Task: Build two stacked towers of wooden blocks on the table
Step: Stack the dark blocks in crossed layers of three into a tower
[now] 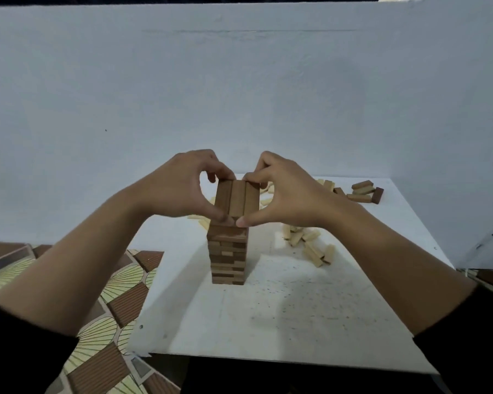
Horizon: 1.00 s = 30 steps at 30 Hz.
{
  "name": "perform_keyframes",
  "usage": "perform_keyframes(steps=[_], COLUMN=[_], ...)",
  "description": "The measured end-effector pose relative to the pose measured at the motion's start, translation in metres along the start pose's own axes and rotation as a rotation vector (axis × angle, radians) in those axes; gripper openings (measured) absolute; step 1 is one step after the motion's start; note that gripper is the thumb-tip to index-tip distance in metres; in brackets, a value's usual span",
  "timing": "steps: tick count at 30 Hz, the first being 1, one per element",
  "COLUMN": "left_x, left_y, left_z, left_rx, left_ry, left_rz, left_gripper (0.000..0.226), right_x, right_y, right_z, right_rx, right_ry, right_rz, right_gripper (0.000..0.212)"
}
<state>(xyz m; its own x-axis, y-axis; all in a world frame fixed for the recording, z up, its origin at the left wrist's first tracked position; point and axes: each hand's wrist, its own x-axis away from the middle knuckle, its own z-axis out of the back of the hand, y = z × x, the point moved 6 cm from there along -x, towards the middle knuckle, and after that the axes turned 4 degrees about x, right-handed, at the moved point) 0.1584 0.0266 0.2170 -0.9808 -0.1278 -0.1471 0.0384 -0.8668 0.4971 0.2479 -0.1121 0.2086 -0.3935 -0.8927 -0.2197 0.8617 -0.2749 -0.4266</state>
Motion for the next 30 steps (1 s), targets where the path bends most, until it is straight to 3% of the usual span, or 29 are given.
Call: perform_keyframes(steps=[15,30], left_x=[-0.01,-0.007], left_y=[-0.05,-0.063], left_z=[-0.027,-0.037], left_rx=[0.051,0.09], left_ry=[-0.133,-0.172], left_rz=[0.089,0.131], left_gripper=[0.064,0.067], right_x=[-0.016,-0.018], right_y=[0.014,0.019], right_z=[-0.039,-0.051], right_rx=[0.103,0.131], right_ry=[-0.17,-0.22], right_rz=[-0.129,-0.141], right_gripper=[0.073,0.067])
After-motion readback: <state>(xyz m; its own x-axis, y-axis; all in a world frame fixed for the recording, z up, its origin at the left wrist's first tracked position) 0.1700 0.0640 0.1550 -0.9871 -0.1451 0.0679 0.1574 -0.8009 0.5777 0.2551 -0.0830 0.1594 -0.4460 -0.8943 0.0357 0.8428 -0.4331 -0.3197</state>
